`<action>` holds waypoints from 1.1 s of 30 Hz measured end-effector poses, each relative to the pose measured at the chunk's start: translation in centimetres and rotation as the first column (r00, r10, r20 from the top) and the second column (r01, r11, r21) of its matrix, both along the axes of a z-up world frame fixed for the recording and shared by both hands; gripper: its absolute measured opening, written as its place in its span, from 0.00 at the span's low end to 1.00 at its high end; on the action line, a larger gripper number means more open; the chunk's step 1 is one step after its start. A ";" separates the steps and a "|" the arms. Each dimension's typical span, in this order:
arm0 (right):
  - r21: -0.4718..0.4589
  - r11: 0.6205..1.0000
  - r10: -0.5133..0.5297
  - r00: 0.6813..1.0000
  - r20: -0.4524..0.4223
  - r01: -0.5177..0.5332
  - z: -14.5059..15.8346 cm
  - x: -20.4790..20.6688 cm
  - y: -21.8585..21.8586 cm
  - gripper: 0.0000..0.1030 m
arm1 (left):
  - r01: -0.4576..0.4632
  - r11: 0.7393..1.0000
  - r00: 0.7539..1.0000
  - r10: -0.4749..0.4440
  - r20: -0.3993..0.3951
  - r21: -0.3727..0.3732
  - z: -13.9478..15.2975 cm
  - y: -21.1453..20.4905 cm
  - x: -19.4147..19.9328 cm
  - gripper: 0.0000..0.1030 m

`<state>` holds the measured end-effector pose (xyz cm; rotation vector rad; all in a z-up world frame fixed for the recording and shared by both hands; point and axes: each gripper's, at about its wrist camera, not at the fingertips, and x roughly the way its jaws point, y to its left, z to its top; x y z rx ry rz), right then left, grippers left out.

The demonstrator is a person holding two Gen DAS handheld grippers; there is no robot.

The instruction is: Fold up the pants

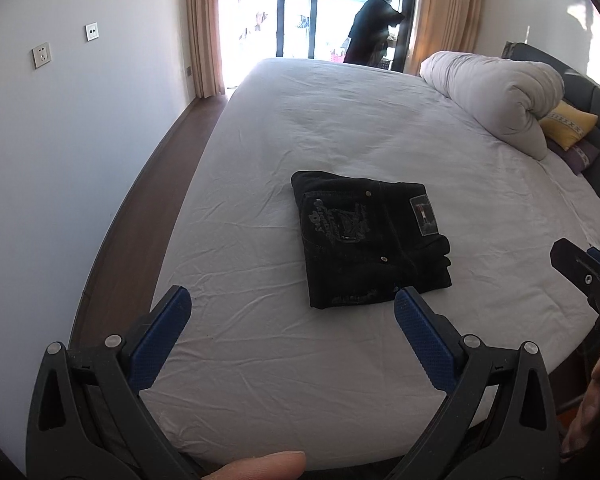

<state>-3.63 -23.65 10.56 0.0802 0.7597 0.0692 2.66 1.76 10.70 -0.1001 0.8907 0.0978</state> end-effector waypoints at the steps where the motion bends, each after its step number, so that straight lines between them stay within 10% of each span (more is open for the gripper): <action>1: -0.001 1.000 0.002 1.000 -0.001 -0.002 0.0 0.0 0.1 1.00 | 0.000 1.000 1.000 0.000 0.000 0.000 0.1 0.0 -0.1 1.00; 33: -0.010 1.000 0.015 1.000 -0.025 -0.016 -0.4 0.0 0.7 1.00 | 0.010 1.000 1.000 -0.010 -0.021 -0.010 -1.0 -0.5 0.1 1.00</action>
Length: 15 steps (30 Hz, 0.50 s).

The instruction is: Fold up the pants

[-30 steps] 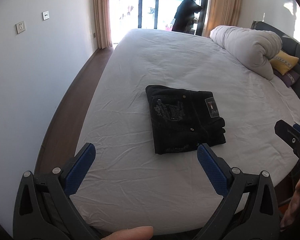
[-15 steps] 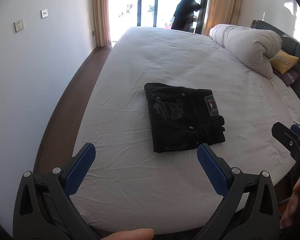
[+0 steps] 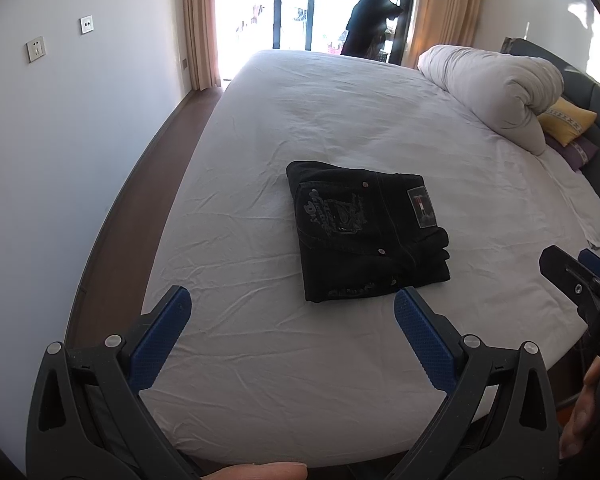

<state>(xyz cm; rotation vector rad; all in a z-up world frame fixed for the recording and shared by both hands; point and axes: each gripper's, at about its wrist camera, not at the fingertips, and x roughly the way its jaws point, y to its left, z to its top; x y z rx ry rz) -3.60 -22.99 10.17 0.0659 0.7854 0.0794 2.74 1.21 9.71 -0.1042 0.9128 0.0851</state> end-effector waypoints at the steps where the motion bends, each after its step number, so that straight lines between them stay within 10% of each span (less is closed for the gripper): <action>1: 0.000 1.000 0.000 1.000 0.000 0.000 0.0 0.0 0.0 1.00 | -0.001 1.000 1.000 0.001 -0.001 -0.001 -0.1 0.0 0.0 1.00; 15: 0.000 1.000 0.006 1.000 -0.009 -0.006 -1.1 -0.2 -0.1 1.00 | 0.001 1.000 1.000 -0.001 -0.017 -0.012 -0.7 -0.1 0.3 1.00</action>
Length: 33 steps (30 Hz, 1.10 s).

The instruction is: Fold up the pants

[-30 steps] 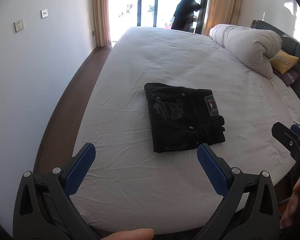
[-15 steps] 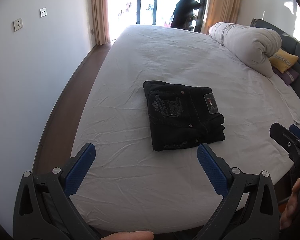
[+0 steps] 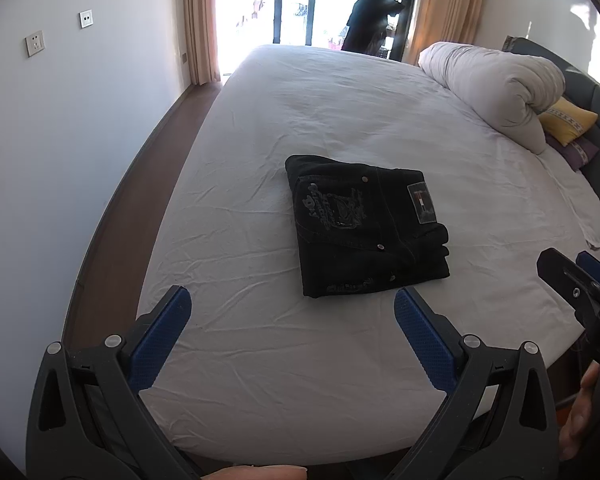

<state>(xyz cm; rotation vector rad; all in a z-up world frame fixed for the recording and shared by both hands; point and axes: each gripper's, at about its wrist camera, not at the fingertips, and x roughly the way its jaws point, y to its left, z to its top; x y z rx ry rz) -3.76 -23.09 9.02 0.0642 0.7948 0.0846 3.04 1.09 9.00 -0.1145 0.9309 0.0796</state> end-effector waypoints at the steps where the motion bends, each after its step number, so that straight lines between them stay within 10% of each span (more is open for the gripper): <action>1: 0.000 1.000 0.001 1.000 -0.001 -0.001 -0.1 0.0 0.0 1.00 | 0.000 1.000 1.000 0.000 0.000 0.000 0.0 0.0 0.0 1.00; 33: 0.003 1.000 0.013 1.000 -0.016 -0.013 -1.0 -0.3 -0.2 1.00 | 0.005 1.000 1.000 -0.005 -0.007 -0.001 -0.5 0.1 0.0 1.00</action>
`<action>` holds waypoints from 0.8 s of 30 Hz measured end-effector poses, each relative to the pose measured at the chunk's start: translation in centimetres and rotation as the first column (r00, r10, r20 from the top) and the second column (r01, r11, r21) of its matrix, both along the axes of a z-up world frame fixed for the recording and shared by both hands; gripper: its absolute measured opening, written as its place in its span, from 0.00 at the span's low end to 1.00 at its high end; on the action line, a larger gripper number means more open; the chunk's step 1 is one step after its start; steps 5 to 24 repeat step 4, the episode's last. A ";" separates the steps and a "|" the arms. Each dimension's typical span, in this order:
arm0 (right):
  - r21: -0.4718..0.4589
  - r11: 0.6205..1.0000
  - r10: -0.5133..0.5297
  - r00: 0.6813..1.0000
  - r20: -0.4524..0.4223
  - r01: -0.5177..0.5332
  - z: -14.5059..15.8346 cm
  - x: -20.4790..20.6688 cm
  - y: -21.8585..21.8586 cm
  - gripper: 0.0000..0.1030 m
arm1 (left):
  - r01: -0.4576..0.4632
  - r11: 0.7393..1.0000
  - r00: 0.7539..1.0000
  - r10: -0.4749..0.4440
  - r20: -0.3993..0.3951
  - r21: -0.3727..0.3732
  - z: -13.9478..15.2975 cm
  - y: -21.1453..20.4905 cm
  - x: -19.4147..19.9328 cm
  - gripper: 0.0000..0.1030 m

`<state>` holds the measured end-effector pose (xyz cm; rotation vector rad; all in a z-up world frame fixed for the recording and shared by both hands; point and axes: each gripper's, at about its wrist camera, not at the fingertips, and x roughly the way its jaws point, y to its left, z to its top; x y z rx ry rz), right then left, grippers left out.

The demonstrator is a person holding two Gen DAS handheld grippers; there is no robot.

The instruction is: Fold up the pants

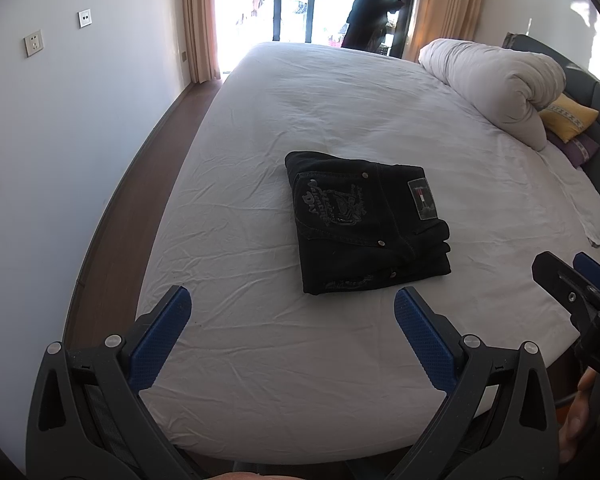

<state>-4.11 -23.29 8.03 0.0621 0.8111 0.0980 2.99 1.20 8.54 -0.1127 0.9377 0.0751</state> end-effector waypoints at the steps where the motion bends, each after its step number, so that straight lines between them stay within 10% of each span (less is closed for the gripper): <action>1: 0.000 1.000 0.000 1.000 0.000 0.000 0.0 0.0 0.0 1.00 | 0.002 1.000 1.000 -0.002 0.000 -0.001 0.0 0.1 0.1 1.00; 24: 0.001 1.000 0.005 1.000 -0.005 -0.005 -0.3 0.0 -0.1 1.00 | 0.002 1.000 1.000 -0.002 -0.001 -0.001 0.0 0.1 0.1 1.00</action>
